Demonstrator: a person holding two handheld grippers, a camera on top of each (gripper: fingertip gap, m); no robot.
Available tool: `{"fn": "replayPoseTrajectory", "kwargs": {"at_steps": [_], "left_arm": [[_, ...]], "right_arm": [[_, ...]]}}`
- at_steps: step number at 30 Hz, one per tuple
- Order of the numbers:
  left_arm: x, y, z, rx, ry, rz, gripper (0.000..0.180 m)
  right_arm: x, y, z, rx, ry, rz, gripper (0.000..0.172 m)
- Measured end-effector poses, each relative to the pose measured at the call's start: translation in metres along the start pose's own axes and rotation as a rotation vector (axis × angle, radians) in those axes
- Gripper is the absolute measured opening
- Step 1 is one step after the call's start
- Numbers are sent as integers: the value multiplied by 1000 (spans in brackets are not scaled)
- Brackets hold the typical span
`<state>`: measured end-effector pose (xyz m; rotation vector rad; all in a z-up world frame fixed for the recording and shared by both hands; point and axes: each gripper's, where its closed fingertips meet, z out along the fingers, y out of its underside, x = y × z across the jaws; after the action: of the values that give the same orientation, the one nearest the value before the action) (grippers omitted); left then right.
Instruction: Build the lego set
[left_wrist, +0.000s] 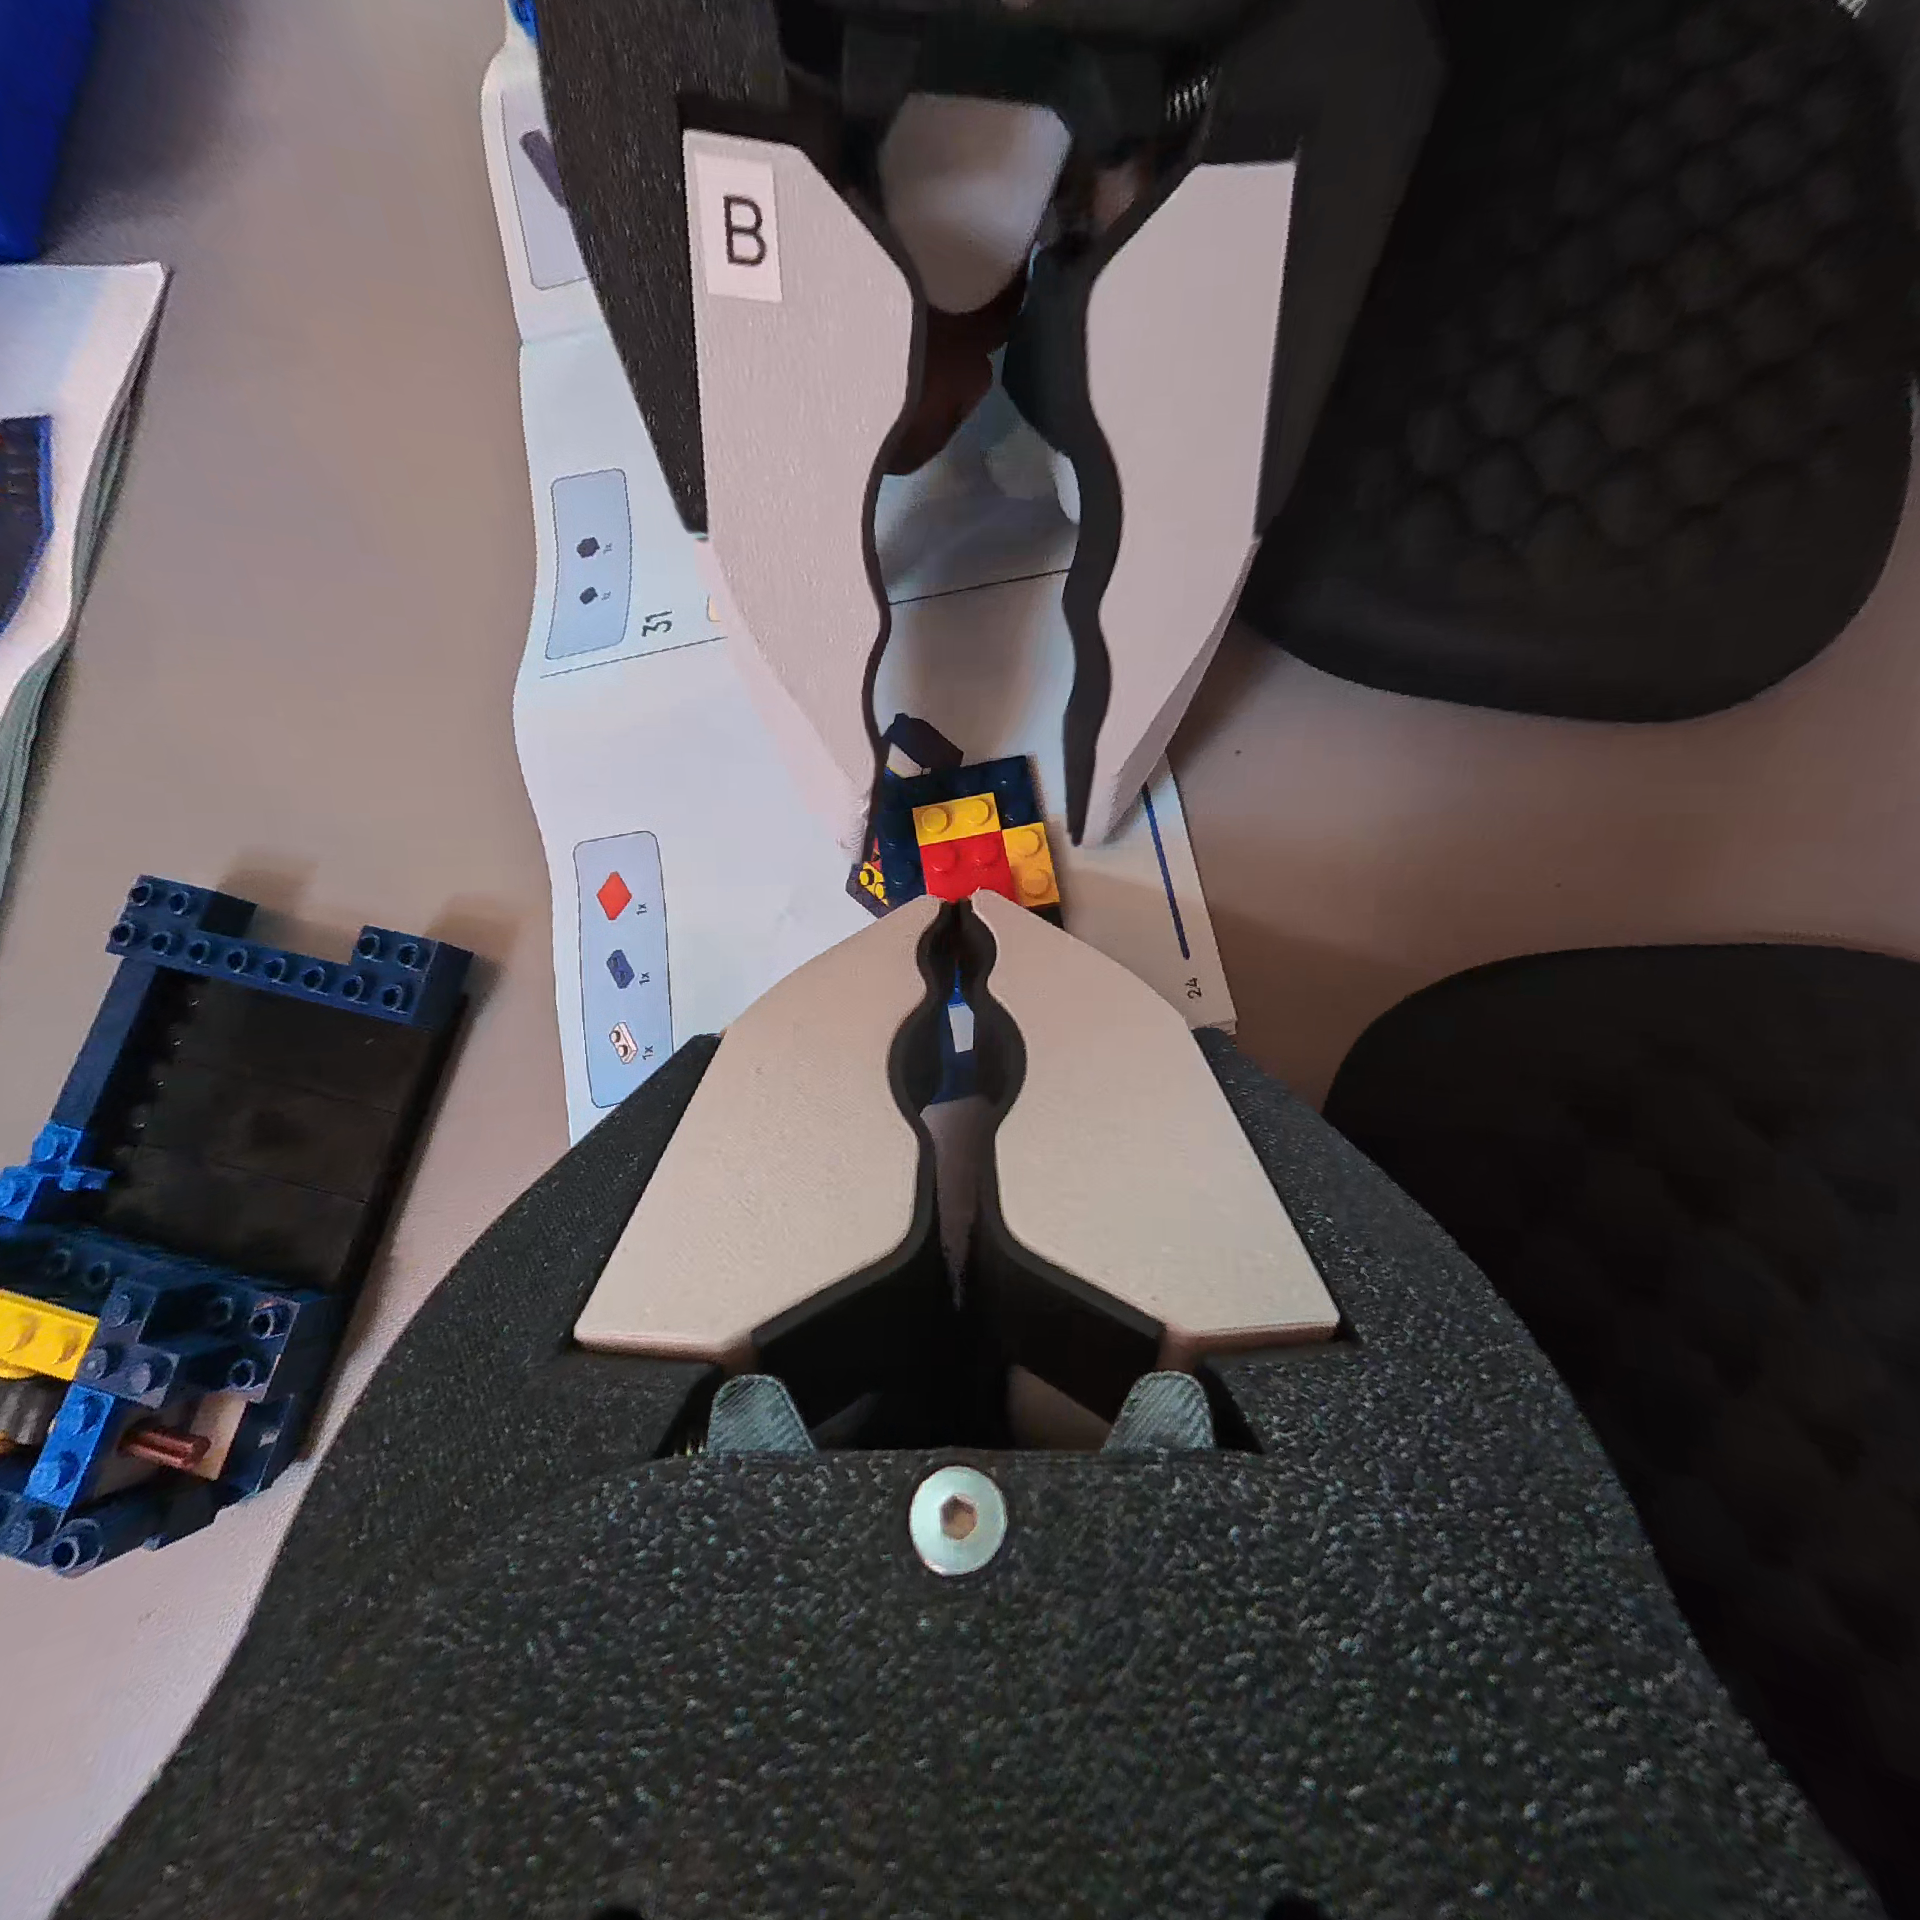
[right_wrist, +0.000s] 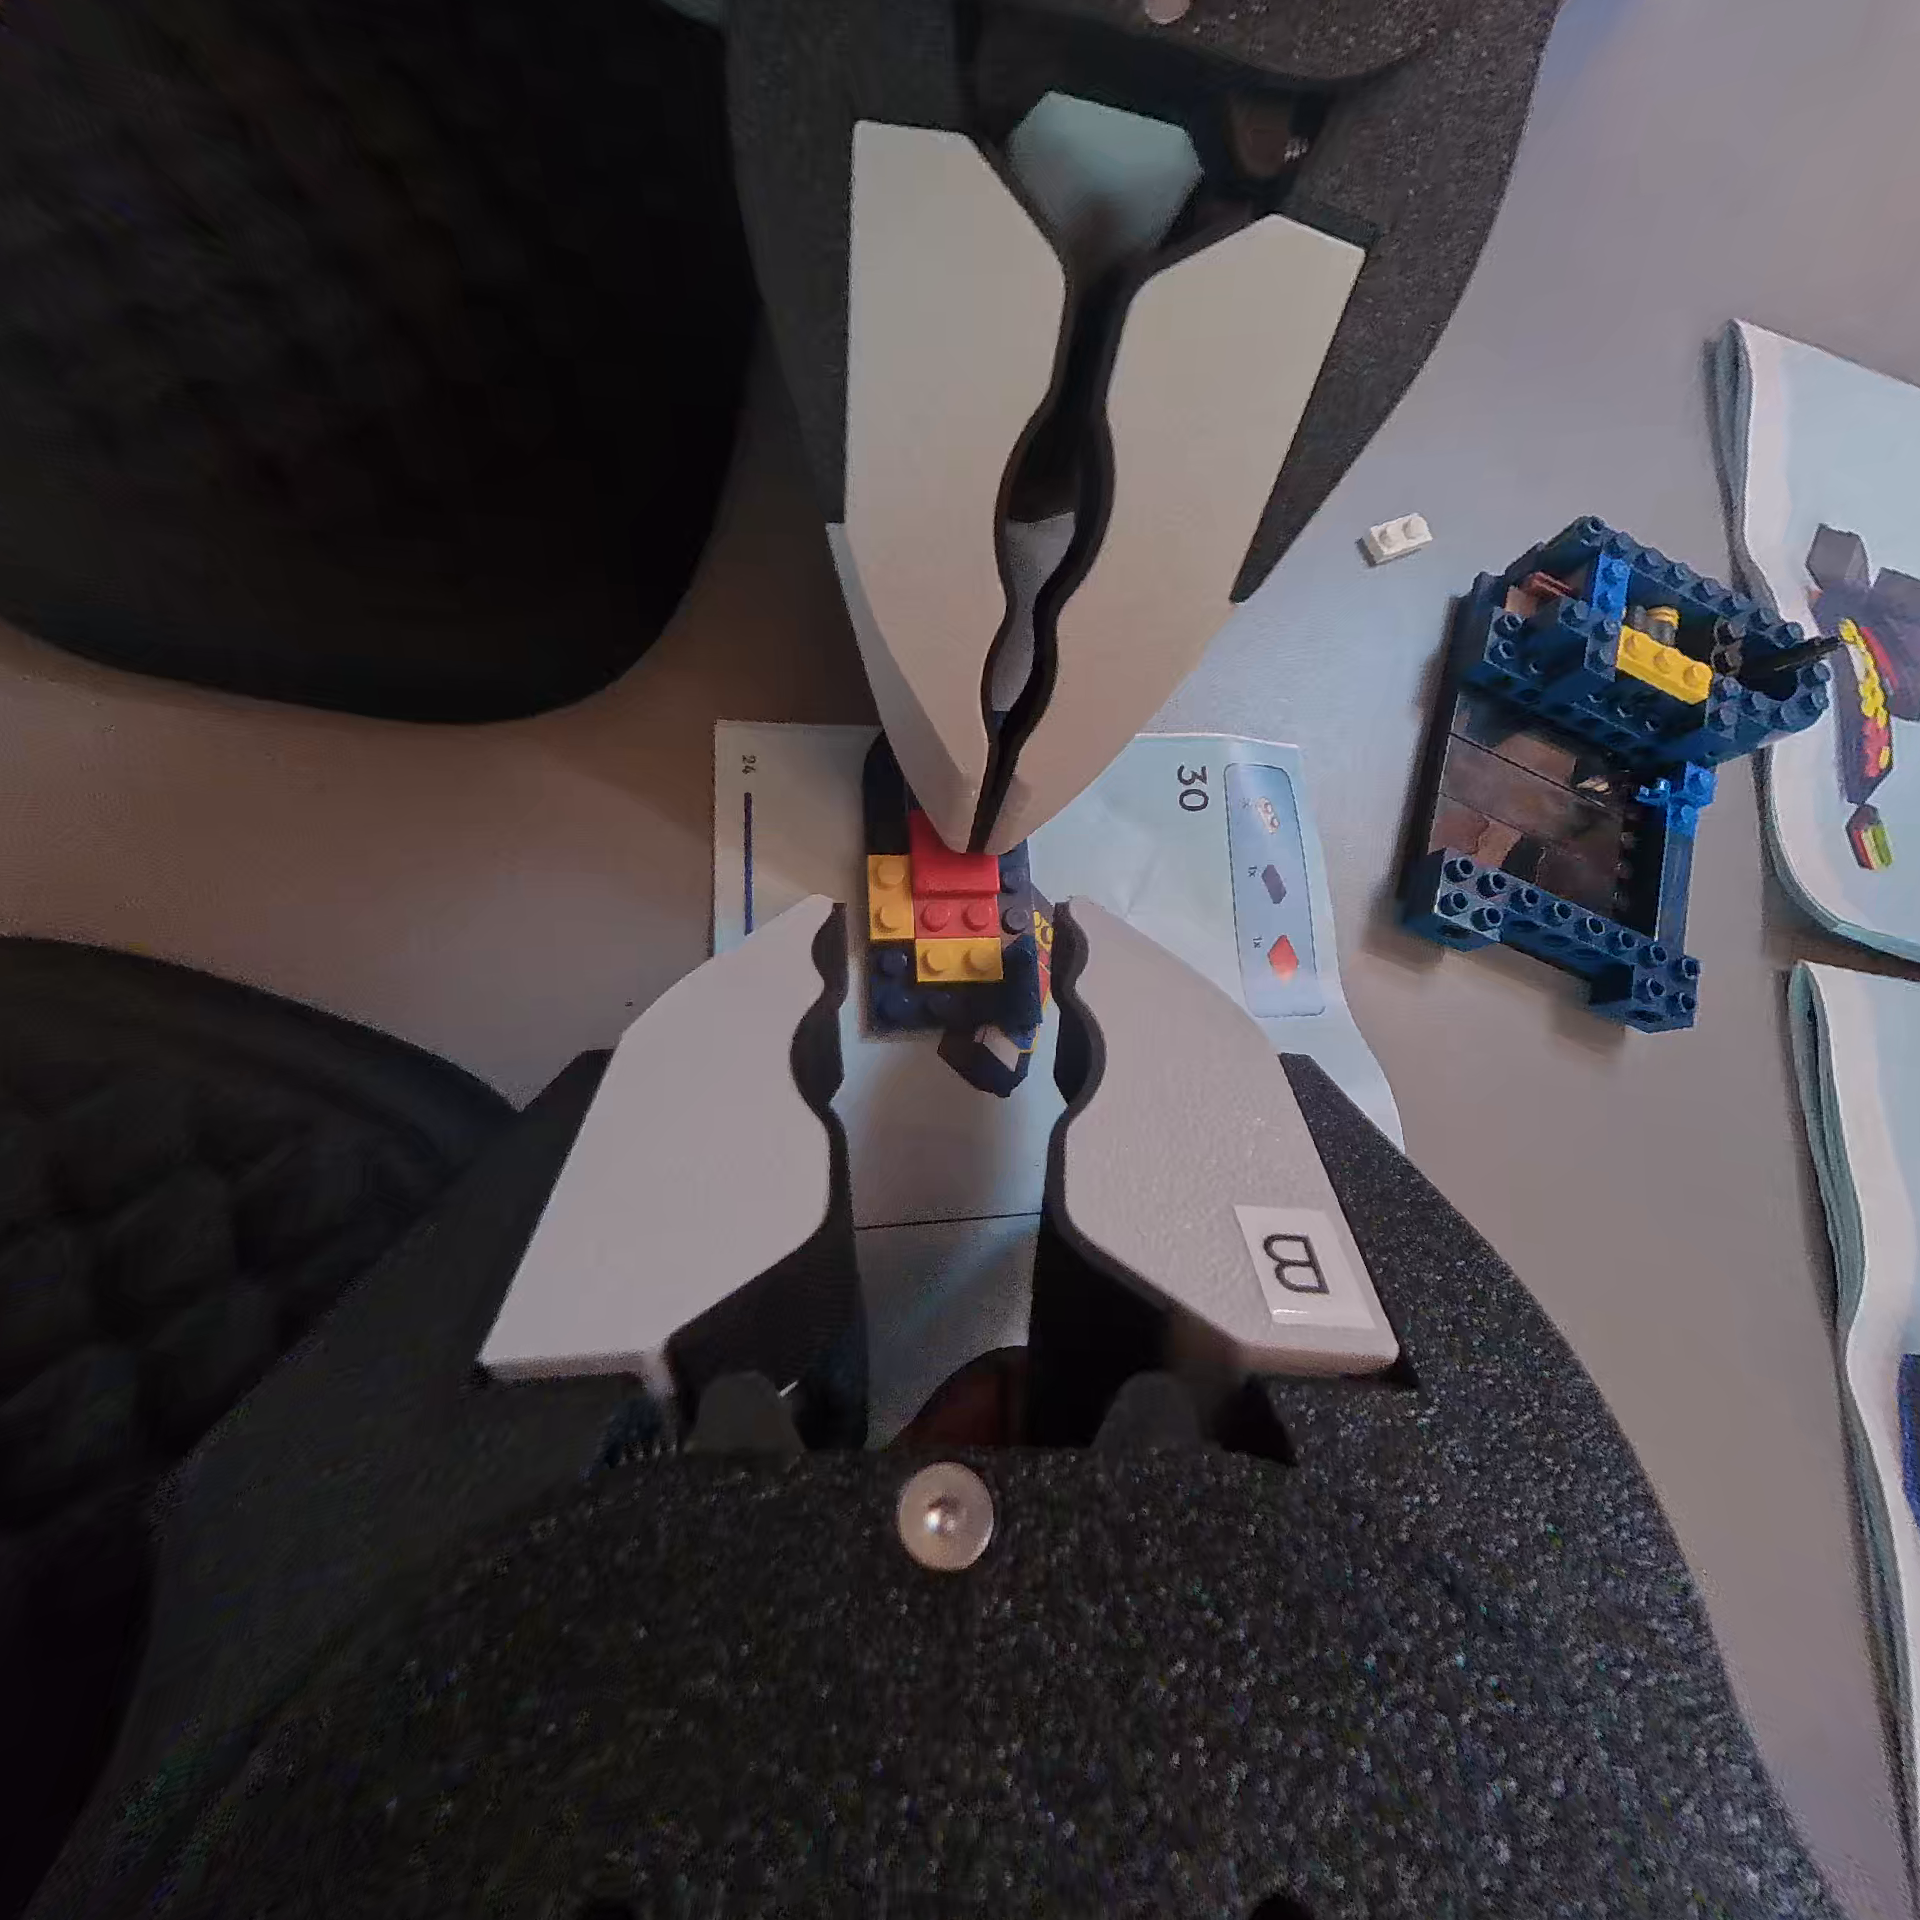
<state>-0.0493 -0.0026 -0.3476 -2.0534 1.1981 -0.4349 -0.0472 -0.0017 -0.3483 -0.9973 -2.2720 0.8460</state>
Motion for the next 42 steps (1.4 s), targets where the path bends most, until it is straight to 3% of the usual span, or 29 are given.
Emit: {"fn": "replayPoseTrajectory", "kwargs": {"at_steps": [10,18,34,35,36,37,39,40,41,42], "left_arm": [[0,0,0,31,-8,7,0],[4,-2,3,52,9,2,0],[4,-2,3,52,6,-8,0],[5,-2,3,52,12,-8,0],[5,-2,3,55,11,-7,0],[5,-2,3,56,6,2,0],[5,-2,3,65,10,-6,0],[5,-2,3,66,12,-9,0],[5,-2,3,63,13,-12,0],[5,-2,3,60,13,-13,0]], "right_arm": [[-2,1,5,-62,-56,5,29],[-3,-1,4,55,-37,38,23],[-3,-4,-1,80,-102,116,22],[2,-11,-6,137,-101,152,0],[13,-27,-18,289,-87,234,0],[18,-30,-26,334,-110,290,0],[11,-9,-19,186,-76,155,0],[3,-4,-14,149,-75,96,8],[0,-2,-9,117,-49,57,37],[0,0,-5,84,-18,26,48]]}}
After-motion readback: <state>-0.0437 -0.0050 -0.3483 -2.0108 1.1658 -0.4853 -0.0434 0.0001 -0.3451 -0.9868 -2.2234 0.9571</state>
